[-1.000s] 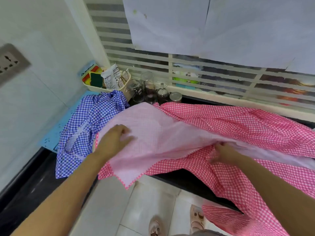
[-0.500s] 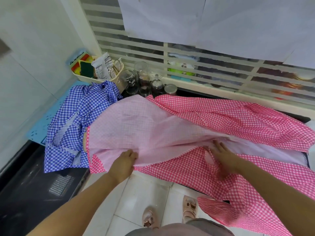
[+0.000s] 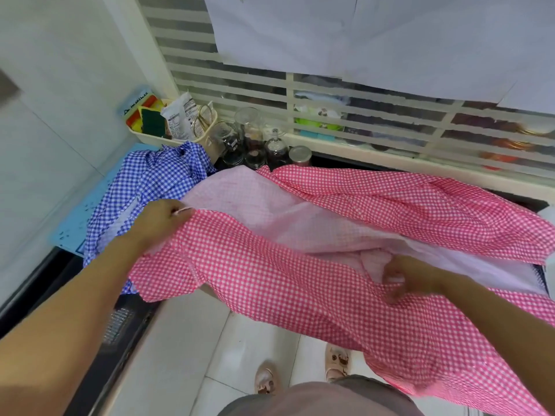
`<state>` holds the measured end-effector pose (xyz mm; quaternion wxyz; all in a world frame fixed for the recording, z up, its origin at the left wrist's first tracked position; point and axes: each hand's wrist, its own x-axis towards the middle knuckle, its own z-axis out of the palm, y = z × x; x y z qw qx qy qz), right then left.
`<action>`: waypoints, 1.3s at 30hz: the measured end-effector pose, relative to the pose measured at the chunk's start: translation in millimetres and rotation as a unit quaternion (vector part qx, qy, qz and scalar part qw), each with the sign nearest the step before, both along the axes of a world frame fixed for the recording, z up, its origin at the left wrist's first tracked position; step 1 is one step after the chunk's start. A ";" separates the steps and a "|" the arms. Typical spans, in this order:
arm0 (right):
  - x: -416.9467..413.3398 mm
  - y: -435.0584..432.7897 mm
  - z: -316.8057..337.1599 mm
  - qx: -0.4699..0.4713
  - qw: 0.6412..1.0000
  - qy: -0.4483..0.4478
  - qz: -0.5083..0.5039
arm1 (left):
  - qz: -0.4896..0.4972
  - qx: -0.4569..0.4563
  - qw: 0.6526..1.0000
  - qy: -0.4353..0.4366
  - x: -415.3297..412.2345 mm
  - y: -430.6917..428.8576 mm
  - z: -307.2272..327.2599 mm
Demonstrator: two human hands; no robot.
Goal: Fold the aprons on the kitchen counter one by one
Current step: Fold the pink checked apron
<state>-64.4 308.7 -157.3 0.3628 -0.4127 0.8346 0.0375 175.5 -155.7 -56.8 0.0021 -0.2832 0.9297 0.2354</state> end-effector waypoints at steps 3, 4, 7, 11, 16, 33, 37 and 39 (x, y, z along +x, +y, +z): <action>6.8 0.4 -12.0 0.051 0.996 0.026 0.065 | 0.013 -0.008 0.999 -0.032 -7.8 -1.0 -15.5; 8.1 1.2 -15.0 0.042 0.997 0.030 0.063 | 0.006 -0.012 0.999 -0.050 -9.0 1.8 -20.1; 2.5 -3.8 0.3 0.081 0.996 0.028 -0.001 | -0.016 -0.029 0.997 -0.072 -8.7 4.6 -33.1; -28.5 -2.9 26.5 0.163 0.983 0.066 -0.043 | 0.012 -0.078 0.995 -0.062 -14.5 9.8 -38.1; -41.1 -16.1 33.5 0.208 0.968 0.129 -0.061 | 0.040 -0.091 0.994 -0.040 -34.8 20.6 -40.5; -12.0 -357.1 76.4 -0.228 0.967 -0.068 -0.089 | 0.025 0.040 0.998 -0.050 -31.9 17.4 -46.4; -22.6 -368.4 57.8 -0.333 0.926 0.020 -0.176 | 0.032 0.022 0.999 -0.011 -21.5 20.5 -43.9; -30.8 -364.3 49.5 -0.265 0.953 0.052 -0.136 | 0.042 0.020 0.999 0.006 -18.3 20.7 -47.1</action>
